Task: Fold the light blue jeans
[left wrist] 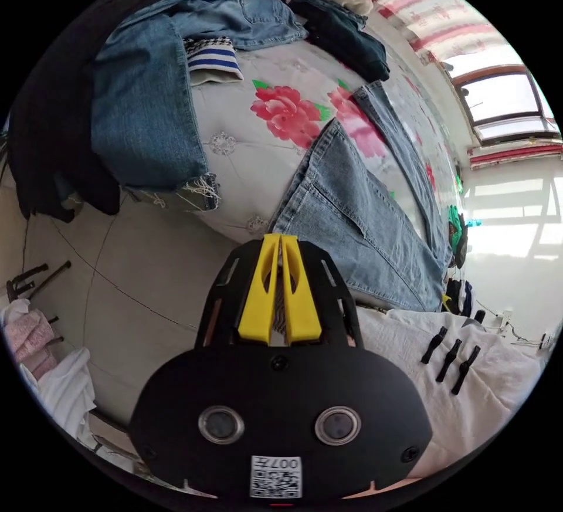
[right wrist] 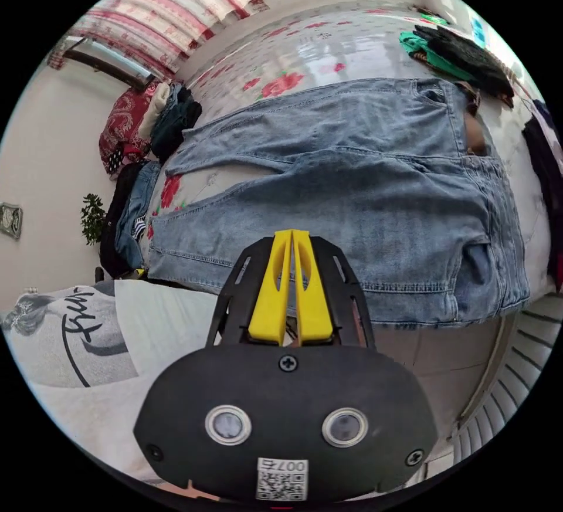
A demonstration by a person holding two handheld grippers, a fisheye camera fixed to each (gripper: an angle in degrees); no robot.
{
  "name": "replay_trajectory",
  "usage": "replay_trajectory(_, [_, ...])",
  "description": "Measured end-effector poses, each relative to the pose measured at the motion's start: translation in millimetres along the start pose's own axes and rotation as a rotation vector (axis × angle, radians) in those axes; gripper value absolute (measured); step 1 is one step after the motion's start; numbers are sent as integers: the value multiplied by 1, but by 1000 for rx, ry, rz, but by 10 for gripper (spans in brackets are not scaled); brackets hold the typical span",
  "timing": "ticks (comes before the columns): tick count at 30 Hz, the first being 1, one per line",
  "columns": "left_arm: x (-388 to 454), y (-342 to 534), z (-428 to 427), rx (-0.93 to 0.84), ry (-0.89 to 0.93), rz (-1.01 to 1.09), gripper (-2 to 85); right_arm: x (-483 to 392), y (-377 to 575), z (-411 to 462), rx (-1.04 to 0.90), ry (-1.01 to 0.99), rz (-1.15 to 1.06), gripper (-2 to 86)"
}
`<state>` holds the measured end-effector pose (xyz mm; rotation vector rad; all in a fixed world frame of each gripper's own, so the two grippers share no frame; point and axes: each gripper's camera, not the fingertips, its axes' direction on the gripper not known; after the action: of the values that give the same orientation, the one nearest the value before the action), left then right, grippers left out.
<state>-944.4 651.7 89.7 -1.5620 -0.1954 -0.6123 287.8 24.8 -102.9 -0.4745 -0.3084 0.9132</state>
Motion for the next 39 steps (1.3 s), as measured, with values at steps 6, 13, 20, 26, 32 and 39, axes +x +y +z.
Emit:
replay_trajectory(6, [-35, 26, -12, 76, 139, -111, 55, 110, 71, -54, 175, -90, 348, 12])
replay_trajectory(13, [-36, 42, 20, 46, 294, -175, 99, 220, 158, -76, 283, -191, 735, 60])
replay_trajectory(20, [-30, 23, 40, -78, 269, -288, 80, 267, 173, -55, 278, -304, 854, 81])
replay_trajectory(26, [-9, 30, 2, 96, 412, -232, -6, 271, 172, -63, 287, -319, 843, 28])
replay_trajectory(32, [45, 22, -41, 247, 553, -117, -9, 255, 180, -98, 490, -543, 747, 2])
replay_trajectory(39, [132, 8, -86, 474, 496, 6, -9, 215, 159, -144, 564, -496, 586, -2])
